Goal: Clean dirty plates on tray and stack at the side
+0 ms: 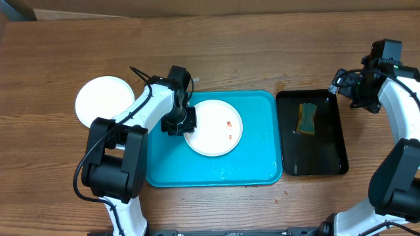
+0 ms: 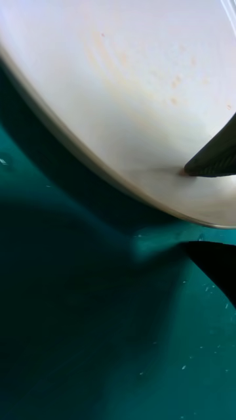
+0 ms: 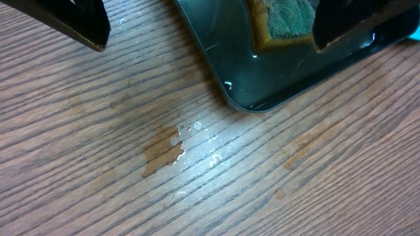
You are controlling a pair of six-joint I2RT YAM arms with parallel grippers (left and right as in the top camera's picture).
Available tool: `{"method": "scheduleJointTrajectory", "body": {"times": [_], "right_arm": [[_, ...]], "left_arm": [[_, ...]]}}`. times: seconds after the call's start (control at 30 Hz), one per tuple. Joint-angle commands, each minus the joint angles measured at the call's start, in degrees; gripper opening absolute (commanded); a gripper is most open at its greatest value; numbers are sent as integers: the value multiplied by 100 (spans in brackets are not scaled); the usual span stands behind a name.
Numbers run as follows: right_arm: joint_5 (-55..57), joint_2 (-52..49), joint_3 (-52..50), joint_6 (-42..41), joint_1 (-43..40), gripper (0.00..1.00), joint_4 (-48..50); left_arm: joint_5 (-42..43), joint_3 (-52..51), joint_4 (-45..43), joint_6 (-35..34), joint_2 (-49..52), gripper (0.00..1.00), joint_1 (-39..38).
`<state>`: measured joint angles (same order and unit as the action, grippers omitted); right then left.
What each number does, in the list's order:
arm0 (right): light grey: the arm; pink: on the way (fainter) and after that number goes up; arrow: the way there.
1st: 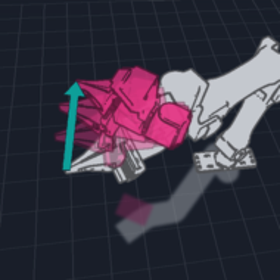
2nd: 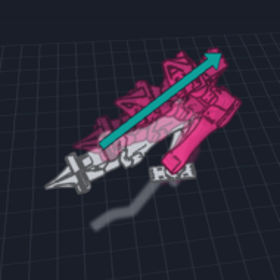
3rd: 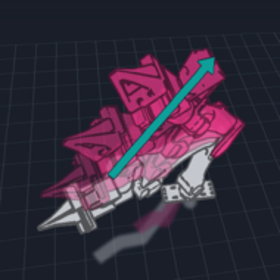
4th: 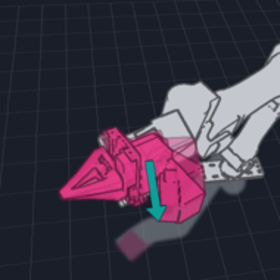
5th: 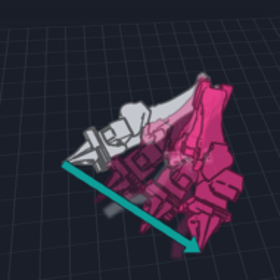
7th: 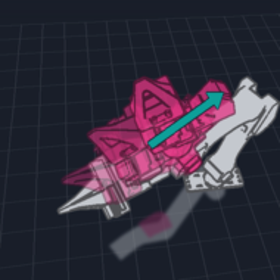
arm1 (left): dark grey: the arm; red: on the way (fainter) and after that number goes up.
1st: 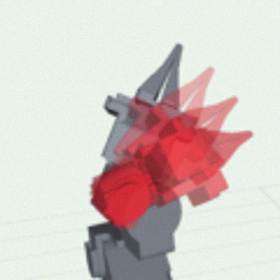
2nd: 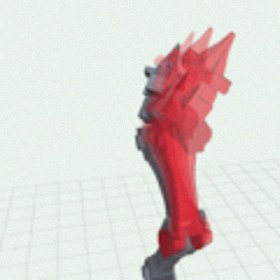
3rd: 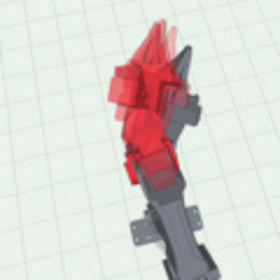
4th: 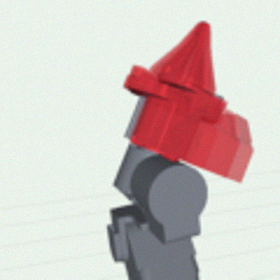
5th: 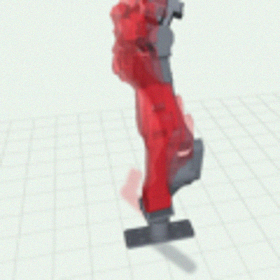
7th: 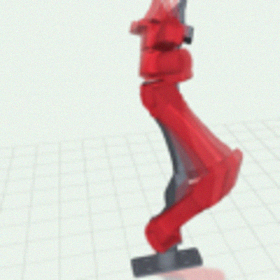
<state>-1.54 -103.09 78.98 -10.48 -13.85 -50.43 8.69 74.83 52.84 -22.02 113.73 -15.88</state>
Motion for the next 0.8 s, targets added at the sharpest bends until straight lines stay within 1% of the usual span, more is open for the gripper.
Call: {"method": "scheduleJointTrajectory", "body": {"times": [0.0,0.13,0.17,0.23,0.4,0.47,0.53,0.6,0.67,0.7,0.77], "right_arm": [[-24,31,87,-17,-7,100,26],[-24,31,87,-17,-7,100,26],[-24,31,87,-17,-7,100,26],[-24,31,87,-17,-7,100,26],[-24,31,87,-17,-7,100,55],[-120,33,87,-20,-4,100,236],[-643,33,92,-15,0,100,133],[-1110,33,103,243,0,100,48],[-1904,39,131,839,0,100,-197],[-2210,44,131,1005,0,100,-260],[-2540,59,131,1049,0,100,-291]], "left_arm": [[-122,-101,-131,-74,15,33,24],[-87,-61,-225,-50,13,29,72],[-20,-37,-212,48,9,28,90],[208,-4,-188,356,-15,28,146],[713,-4,-203,581,-28,29,280],[750,-4,-214,643,-28,29,323],[761,-4,-221,671,-28,29,358],[791,-4,-221,802,-28,28,365],[789,-4,-227,835,-28,23,367],[791,-4,-245,833,-28,19,372],[791,-4,-286,835,-39,17,385]]}}
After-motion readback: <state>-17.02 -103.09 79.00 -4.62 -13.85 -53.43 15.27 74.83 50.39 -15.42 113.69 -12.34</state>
